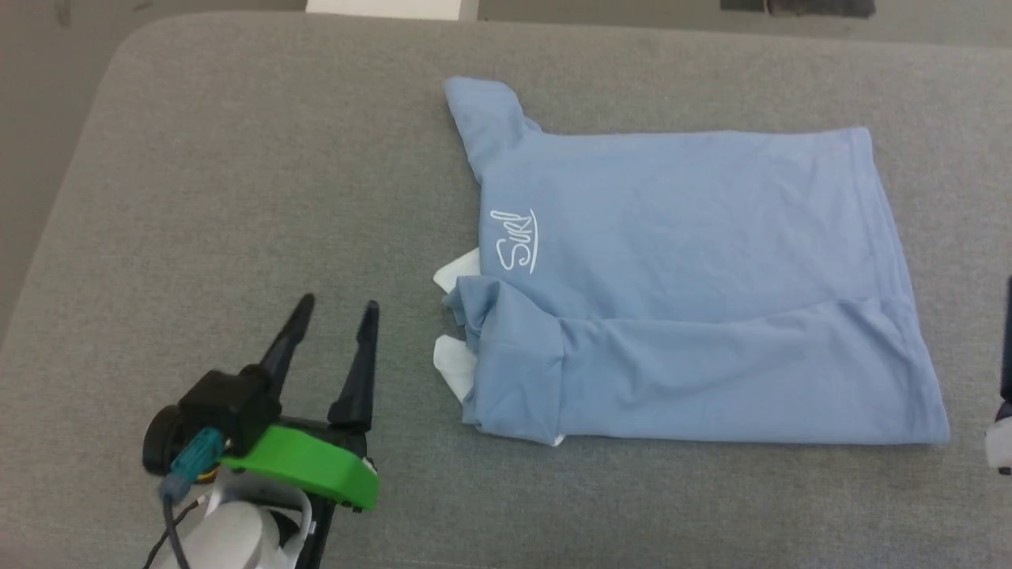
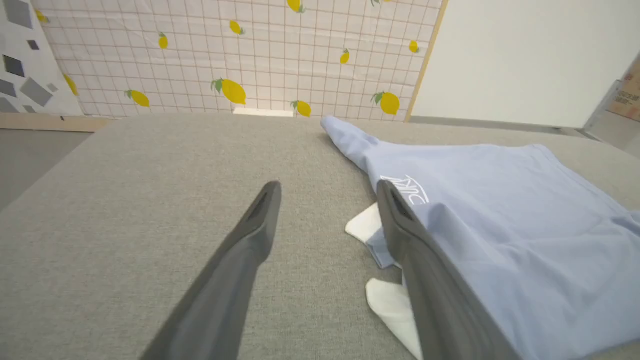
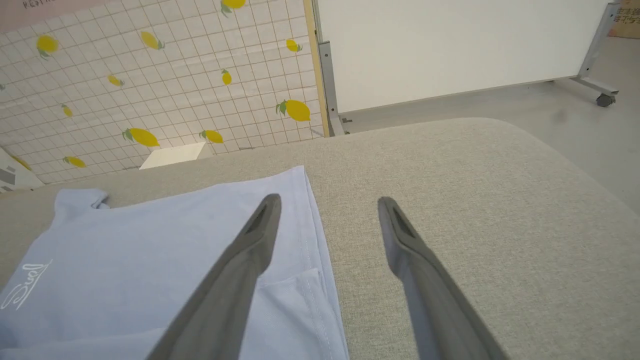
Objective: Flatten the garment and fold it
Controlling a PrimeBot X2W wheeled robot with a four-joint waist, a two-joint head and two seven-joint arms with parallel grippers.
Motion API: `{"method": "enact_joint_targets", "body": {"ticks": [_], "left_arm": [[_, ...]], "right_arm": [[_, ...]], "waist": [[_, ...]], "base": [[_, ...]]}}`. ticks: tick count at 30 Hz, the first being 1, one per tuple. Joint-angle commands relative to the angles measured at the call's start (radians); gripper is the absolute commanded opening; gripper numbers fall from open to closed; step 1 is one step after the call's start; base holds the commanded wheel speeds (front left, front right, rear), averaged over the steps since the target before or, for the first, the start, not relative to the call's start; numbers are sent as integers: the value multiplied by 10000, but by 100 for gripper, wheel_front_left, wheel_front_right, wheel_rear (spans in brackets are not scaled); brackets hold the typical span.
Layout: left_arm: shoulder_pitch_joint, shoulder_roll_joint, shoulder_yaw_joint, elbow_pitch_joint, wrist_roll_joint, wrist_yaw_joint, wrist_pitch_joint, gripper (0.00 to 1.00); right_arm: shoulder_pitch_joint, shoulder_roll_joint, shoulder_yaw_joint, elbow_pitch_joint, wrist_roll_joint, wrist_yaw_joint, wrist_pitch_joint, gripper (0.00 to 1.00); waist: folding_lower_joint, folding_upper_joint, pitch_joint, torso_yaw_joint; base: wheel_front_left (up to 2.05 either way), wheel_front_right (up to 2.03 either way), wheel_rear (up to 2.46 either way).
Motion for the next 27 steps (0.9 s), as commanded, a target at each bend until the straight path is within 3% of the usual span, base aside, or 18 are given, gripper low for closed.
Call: {"method": "enact_joint_targets", "body": {"ticks": [1,3,6,13,19,27], "left_arm": [[306,-136,220,-355,318,287,-80,100],[737,-592,789,-1206,955,674,-97,100],[1596,-1340,1391,-2183,2185,860,-102,100],[3338,-2781,2055,-2018,3418,435,-105,100],[3201,-2878,2097,-1190,3259,-409,45,100],[1358,-2679,1382,-45,2705,-1275,2949,100]], "right_arm": [[182,100,-45,-131,-88,-13,-314,100],[411,214,-149,-368,-300,-13,-1008,100],[805,298,-153,-478,-525,-13,-2063,100],[1673,314,155,345,-271,-13,-3562,100],[1670,316,216,567,-379,-13,-3788,100],[1454,316,382,730,-391,-13,-3738,100]], "waist": [[0,0,-376,159],[0,0,-507,166],[0,0,-681,164],[0,0,-991,110],[0,0,-926,19],[0,0,-459,-142]], "base": [[0,0,0],[0,0,0],[0,0,0],[0,0,0],[0,0,0],[0,0,0]]}}
